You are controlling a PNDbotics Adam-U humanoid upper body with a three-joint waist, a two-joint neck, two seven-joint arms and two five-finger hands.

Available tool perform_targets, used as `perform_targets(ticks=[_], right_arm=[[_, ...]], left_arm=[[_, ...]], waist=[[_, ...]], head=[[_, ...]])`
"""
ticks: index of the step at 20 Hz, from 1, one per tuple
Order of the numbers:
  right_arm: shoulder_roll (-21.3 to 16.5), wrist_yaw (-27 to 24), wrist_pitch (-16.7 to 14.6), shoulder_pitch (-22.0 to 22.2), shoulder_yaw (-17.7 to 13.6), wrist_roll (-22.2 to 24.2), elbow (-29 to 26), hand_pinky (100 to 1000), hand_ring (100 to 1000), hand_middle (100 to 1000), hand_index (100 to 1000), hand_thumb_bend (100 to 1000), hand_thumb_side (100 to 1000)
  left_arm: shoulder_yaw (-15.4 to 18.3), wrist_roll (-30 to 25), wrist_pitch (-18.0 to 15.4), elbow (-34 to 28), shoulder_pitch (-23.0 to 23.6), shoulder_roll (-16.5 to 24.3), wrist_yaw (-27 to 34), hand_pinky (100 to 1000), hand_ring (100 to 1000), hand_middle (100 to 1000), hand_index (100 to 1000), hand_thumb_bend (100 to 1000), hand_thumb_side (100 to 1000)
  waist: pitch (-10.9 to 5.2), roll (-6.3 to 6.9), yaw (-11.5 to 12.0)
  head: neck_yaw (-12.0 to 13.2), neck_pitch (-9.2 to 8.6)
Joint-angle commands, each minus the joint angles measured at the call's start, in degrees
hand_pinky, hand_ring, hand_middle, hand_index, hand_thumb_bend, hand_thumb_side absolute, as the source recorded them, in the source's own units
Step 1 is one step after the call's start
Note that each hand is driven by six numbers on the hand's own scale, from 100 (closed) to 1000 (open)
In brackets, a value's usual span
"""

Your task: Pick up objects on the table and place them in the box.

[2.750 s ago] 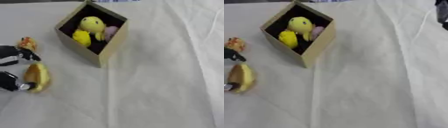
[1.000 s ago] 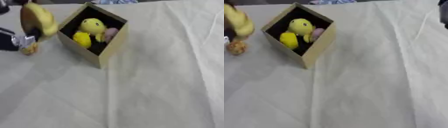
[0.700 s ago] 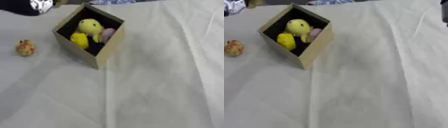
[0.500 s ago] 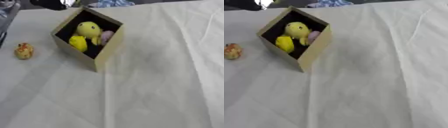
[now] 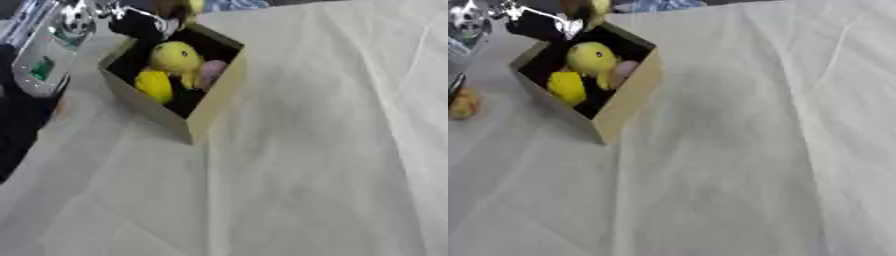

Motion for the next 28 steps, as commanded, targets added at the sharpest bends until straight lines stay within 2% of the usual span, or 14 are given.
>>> perform_targets(ticks=[1, 5, 8, 10, 12, 15, 18, 24, 28], right_arm=[[-1.20, -0.41, -0.21, -0.52, -0.54, -0.07, -0.85, 846, 852, 789, 845, 100, 312], [-1.01, -0.54, -0.16, -0.47, -0.56, 0.00, -0.85, 846, 852, 789, 845, 100, 318], [-0.91, -0.62, -0.10, -0.37, -0.55, 0.08, -0.85, 846, 852, 789, 844, 100, 322], [-0.84, -0.66, -0.06, -0.25, -0.58, 0.07, -0.85, 846, 852, 789, 844, 100, 322], [-0.79, -0.68, -0.01, -0.08, -0.63, 0.06, -0.85, 846, 852, 789, 844, 100, 322], [-0.78, -0.64, 0.08, 0.40, -0.72, 0.03, -0.85, 846, 852, 789, 844, 100, 322], [-0.96, -0.47, 0.23, 1.19, -1.07, -0.30, -0.85, 845, 852, 789, 844, 100, 321], [-1.34, -0.49, 0.52, 1.60, -1.93, -1.43, -0.85, 845, 849, 786, 842, 100, 318], [-1.26, -0.57, 0.53, 1.76, -1.95, -1.48, -0.85, 845, 848, 786, 842, 100, 322]], left_arm=[[-0.07, -2.28, -2.11, 0.62, -0.99, 0.71, -0.90, 907, 884, 846, 883, 323, 398], [0.20, -4.82, -2.92, 1.34, -1.02, 0.76, -2.46, 938, 933, 911, 963, 434, 535], [0.61, -5.69, -2.63, 1.51, -0.96, 0.89, -3.65, 952, 949, 938, 992, 539, 754], [0.87, -5.98, -2.34, 1.58, -0.88, 1.00, -4.08, 952, 952, 940, 994, 566, 792], [1.17, -6.20, -2.24, 1.36, -0.76, 1.16, -4.07, 950, 949, 937, 990, 514, 759], [2.19, -5.39, -1.59, -0.80, -0.19, 2.43, -2.56, 928, 927, 912, 943, 410, 621], [3.65, -3.86, 0.28, -5.38, 1.93, 6.65, 0.56, 913, 905, 882, 909, 378, 567], [7.15, -5.23, 4.11, -17.81, 13.48, 20.23, 6.37, 916, 906, 880, 919, 380, 546], [9.46, -6.46, 6.15, -20.25, 19.45, 24.07, 8.46, 918, 907, 881, 924, 391, 506]], waist=[[-1.46, -0.20, -0.09], [-1.68, -0.10, -0.02], [-1.87, -0.04, 0.03], [-2.03, -0.01, 0.08], [-2.23, -0.02, 0.16], [-2.67, -0.04, 0.50], [-3.04, 0.08, 1.23], [-3.08, 0.13, 2.89], [-3.24, -0.23, 3.84]], head=[[0.00, -0.26], [-0.18, -0.13], [-0.32, -0.01], [-0.44, 0.07], [-0.52, 0.19], [-0.71, 0.55], [-1.18, 0.95], [-2.43, 1.21], [-2.85, 1.28]])
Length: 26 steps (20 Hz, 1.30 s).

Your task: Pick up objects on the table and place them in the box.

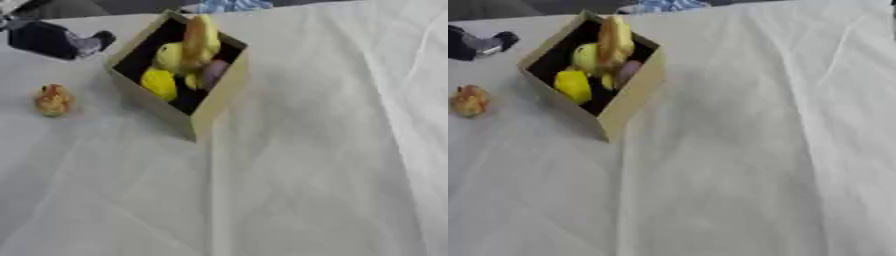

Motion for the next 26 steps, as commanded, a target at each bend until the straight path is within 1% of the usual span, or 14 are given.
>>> perform_targets(ticks=[1, 6, 11, 15, 22, 26], right_arm=[[-1.68, -0.10, 0.08, -0.26, -0.96, -0.27, -0.85, 845, 848, 786, 842, 100, 323], [-1.40, -0.03, 0.18, -0.10, -0.99, -0.21, -0.85, 846, 849, 787, 842, 100, 317], [-1.11, -0.08, 0.30, 0.01, -1.04, -0.29, -0.85, 846, 849, 787, 842, 100, 327], [-0.93, -0.14, 0.41, 0.03, -1.08, -0.36, -0.85, 846, 848, 786, 841, 100, 334], [-0.71, -0.19, 0.50, 0.09, -1.09, -0.56, -0.85, 845, 848, 785, 840, 100, 343], [-0.57, -0.27, 0.49, 0.05, -1.08, -0.58, -0.85, 845, 848, 785, 840, 100, 347]], left_arm=[[2.29, -0.79, 1.34, -1.69, 1.36, 4.47, 1.80, 918, 908, 881, 924, 398, 493], [1.79, -2.37, 0.57, 0.28, 3.71, 5.62, 2.45, 917, 909, 881, 921, 410, 460], [0.64, -4.06, -0.54, 3.86, 4.47, 5.61, 1.47, 891, 886, 855, 903, 414, 444], [0.11, -4.11, -0.97, 7.47, 4.17, 4.75, 0.44, 875, 857, 818, 875, 410, 434], [-0.16, -4.00, -1.47, 13.07, 3.03, 3.39, -2.24, 872, 857, 821, 852, 413, 402], [-0.07, -4.01, -1.59, 15.81, 2.30, 2.46, -3.74, 871, 856, 821, 849, 398, 390]], waist=[[-1.81, -0.39, 0.21], [-1.99, -1.12, 0.30], [-1.87, -1.47, 0.14], [-1.64, -1.63, -0.06], [-1.16, -1.81, -0.27], [-1.00, -1.90, -0.32]], head=[[-0.34, 0.09], [-0.17, -0.11], [0.20, -0.44], [0.44, -0.71], [0.79, -0.95], [0.90, -1.12]])
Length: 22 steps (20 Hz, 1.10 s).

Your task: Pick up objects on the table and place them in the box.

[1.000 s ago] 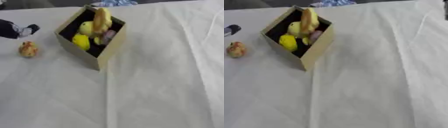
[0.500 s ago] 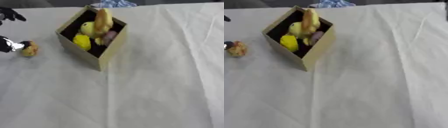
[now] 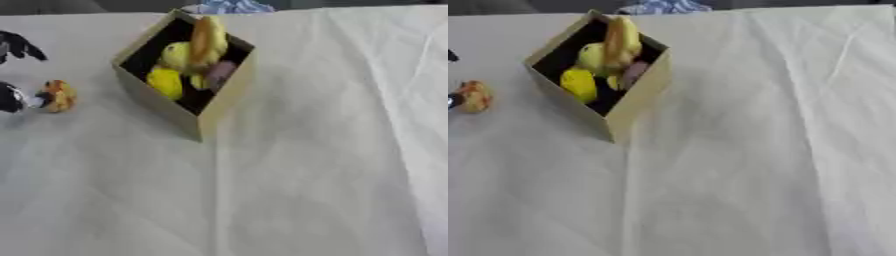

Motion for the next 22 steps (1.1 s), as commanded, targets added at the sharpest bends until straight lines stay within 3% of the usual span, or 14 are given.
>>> perform_targets(ticks=[1, 14, 22], right_arm=[[-1.12, -0.26, -0.06, -0.41, -0.88, -0.19, -0.85, 845, 848, 785, 840, 100, 347], [-0.65, -0.30, 0.26, -0.12, -1.11, -0.55, -0.85, 844, 847, 783, 837, 100, 366], [-0.45, -0.42, 0.30, -0.01, -1.15, -0.70, -0.85, 844, 846, 783, 837, 100, 377]], left_arm=[[0.51, 0.15, -0.27, 1.72, -1.50, 0.81, -1.18, 870, 856, 821, 848, 396, 390], [0.34, 1.94, -0.83, 5.88, -3.04, -1.34, -2.41, 867, 853, 822, 838, 371, 406], [0.01, 1.10, -1.14, 7.38, -3.36, -1.80, -6.29, 857, 849, 816, 801, 348, 358]], waist=[[-1.07, -0.11, -0.07], [-0.44, 0.08, -0.76], [-0.09, 0.29, -1.04]], head=[[0.35, -0.82], [0.86, -1.40], [0.93, -1.67]])
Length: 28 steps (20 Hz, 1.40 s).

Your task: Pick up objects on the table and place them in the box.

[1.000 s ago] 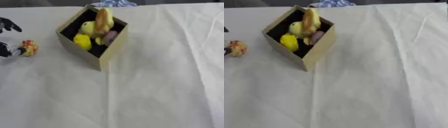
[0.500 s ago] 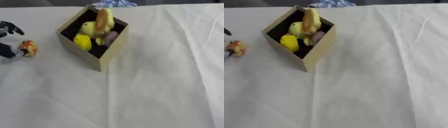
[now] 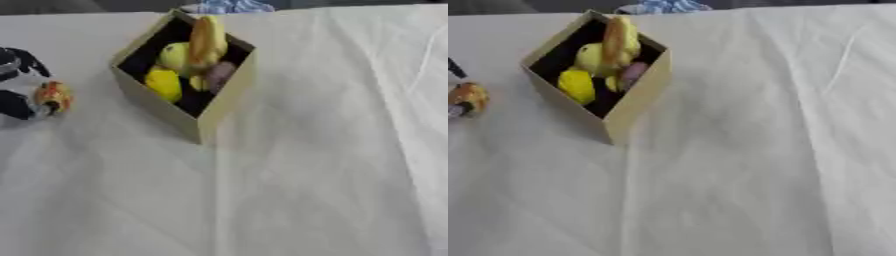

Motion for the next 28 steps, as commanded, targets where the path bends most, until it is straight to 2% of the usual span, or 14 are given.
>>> perform_targets(ticks=[1, 8, 14, 16, 19, 22, 25, 28], right_arm=[[-1.30, -0.31, -0.01, -0.28, -0.94, -0.28, -0.85, 844, 846, 782, 837, 100, 379], [-1.10, -0.35, 0.00, -0.10, -1.02, -0.35, -0.85, 844, 846, 782, 836, 100, 386], [-0.94, -0.39, 0.02, 0.09, -1.08, -0.40, -0.85, 844, 846, 782, 836, 100, 399], [-0.90, -0.42, 0.01, 0.14, -1.11, -0.43, -0.85, 844, 847, 782, 836, 100, 411], [-0.87, -0.40, 0.02, 0.19, -1.11, -0.42, -0.85, 844, 846, 781, 836, 100, 417], [-0.88, -0.35, 0.04, 0.41, -1.25, -0.56, -0.85, 844, 846, 781, 836, 100, 418], [-0.91, -0.30, 0.04, 0.69, -1.41, -0.78, -0.85, 844, 846, 780, 834, 100, 419], [-0.93, -0.40, -0.01, 0.73, -1.32, -0.73, -0.85, 844, 846, 780, 834, 100, 420]], left_arm=[[0.32, -0.41, -0.19, 0.29, -1.11, 1.01, -1.89, 855, 847, 814, 795, 330, 346], [0.06, -1.02, -0.81, 1.24, -1.49, 0.41, -3.40, 852, 845, 812, 775, 274, 313], [-0.11, -1.35, -1.39, 1.55, -1.63, 0.08, -3.12, 849, 841, 804, 729, 145, 321], [-0.09, -1.46, -1.39, 1.50, -1.62, 0.11, -3.19, 845, 837, 799, 701, 100, 299], [0.21, -0.97, -1.14, 0.55, -1.52, 0.20, -3.47, 834, 823, 784, 661, 100, 255], [1.34, 0.27, -0.29, -3.45, -1.22, 0.82, -2.08, 828, 813, 777, 656, 100, 241], [2.88, 2.14, 1.58, -9.98, -1.98, 1.33, 0.25, 822, 801, 767, 655, 100, 240], [3.17, 5.72, 3.31, -16.75, -4.20, 0.29, 4.65, 824, 789, 753, 651, 100, 276]], waist=[[-1.11, 0.05, -0.08], [-0.95, 0.06, -0.28], [-0.98, 0.05, -0.38], [-0.99, 0.07, -0.34], [-1.02, 0.08, -0.32], [-1.08, 0.08, -0.32], [-1.25, 0.18, -0.18], [-1.52, 0.27, 0.00]], head=[[0.19, -0.89], [0.27, -1.13], [0.19, -0.97], [0.19, -0.96], [0.10, -0.88], [-0.13, -0.77], [-0.50, -0.55], [-0.82, -0.27]])
